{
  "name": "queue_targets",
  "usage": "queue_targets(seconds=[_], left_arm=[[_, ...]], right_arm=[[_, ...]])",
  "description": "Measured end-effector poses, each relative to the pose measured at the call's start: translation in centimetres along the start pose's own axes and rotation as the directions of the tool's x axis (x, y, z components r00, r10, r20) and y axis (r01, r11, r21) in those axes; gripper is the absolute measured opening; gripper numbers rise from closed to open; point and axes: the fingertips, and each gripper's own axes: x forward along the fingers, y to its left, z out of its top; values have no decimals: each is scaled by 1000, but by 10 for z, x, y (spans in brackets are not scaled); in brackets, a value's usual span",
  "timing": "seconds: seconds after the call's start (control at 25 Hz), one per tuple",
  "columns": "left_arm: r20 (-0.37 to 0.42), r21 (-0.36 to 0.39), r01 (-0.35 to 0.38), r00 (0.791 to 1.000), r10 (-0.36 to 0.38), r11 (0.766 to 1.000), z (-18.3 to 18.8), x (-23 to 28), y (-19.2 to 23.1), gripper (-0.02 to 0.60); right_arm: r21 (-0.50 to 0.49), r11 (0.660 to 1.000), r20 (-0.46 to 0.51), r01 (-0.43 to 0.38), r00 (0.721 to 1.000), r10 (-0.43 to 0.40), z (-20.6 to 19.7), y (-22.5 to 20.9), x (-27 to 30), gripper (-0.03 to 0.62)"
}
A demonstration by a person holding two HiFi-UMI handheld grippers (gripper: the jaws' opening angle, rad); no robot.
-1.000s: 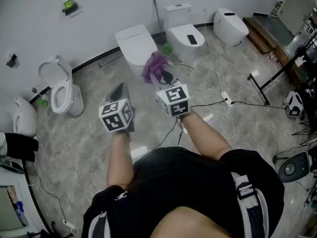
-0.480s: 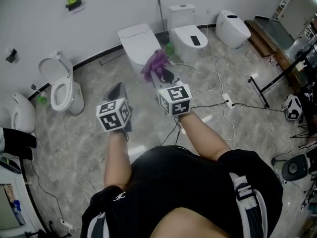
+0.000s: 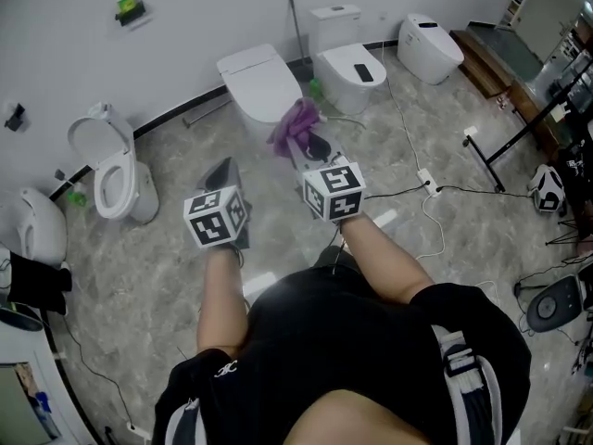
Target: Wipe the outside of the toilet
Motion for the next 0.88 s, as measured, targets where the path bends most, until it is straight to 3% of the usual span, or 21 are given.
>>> queue_targets(seconds=[0.44,0.68,0.88], left_arm=[[5,-9,-14,1000,14,1000,8,62,18,8],[16,-5,-54,998,54,999,39,121,43,8],[14,6,-81,997,81,997,69,183,48,8]], right_arm=[[53,998,11,-28,1000,27,-4,-37,65,81],[36,997,4,-75,997,75,0,-65,134,80],[35,995,-5,-97,995,97,6,-114,188,80]])
